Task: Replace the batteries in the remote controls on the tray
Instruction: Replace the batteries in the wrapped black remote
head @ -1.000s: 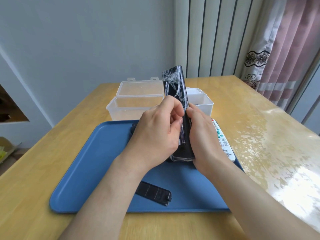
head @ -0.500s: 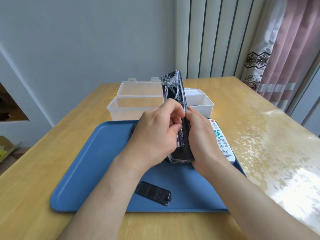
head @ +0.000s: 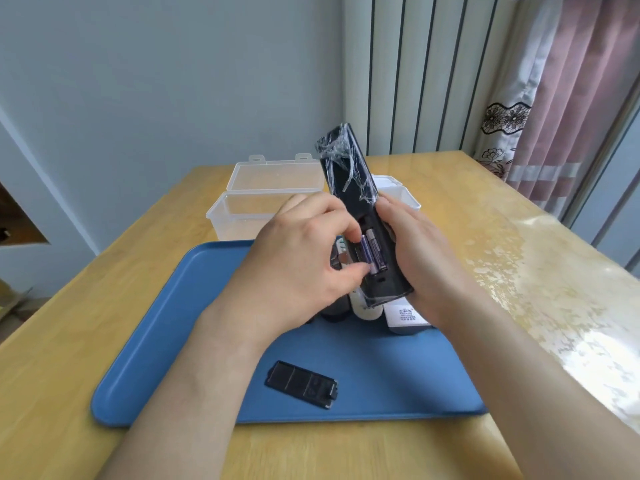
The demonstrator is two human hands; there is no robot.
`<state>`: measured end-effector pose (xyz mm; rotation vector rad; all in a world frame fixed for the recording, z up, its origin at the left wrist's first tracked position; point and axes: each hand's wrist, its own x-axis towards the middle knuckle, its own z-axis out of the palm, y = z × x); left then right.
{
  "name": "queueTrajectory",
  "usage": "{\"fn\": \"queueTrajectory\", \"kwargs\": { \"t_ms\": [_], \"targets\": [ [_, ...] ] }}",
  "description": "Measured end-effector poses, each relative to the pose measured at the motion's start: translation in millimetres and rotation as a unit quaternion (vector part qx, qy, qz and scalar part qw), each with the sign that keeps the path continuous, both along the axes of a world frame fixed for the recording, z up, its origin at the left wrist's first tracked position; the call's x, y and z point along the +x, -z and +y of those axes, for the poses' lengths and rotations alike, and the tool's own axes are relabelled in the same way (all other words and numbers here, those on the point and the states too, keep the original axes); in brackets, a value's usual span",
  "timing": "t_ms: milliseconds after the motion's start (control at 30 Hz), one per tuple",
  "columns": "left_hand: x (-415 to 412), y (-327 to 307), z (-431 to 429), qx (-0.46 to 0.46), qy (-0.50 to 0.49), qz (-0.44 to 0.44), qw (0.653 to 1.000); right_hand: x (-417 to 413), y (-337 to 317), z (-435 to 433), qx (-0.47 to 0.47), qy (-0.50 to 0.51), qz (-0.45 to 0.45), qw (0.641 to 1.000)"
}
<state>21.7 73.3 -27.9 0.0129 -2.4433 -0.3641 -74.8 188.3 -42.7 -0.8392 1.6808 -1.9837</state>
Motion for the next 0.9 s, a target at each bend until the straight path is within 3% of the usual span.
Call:
{"fn": "queueTrajectory", "kwargs": {
  "t_ms": [233,433,900],
  "targets": [
    [-1.2,4.9,10.2,-0.056,-0.048,-0.027,0.997,7.0,0.1,-1.1,-0.003,-0.034,-0.017,0.999],
    [-2.7,5.0,7.3,0.014,-0.039,-0.034,0.999,8.4,-1.0,-1.2,-0.032,-0.062,-0.064,0.995],
    [-6.3,11.1,6.4,-0.034,-0.046,-0.019,0.998,13.8,-1.3,-0.6,-0.046,-0.069,-0.152,0.985]
  ]
}}
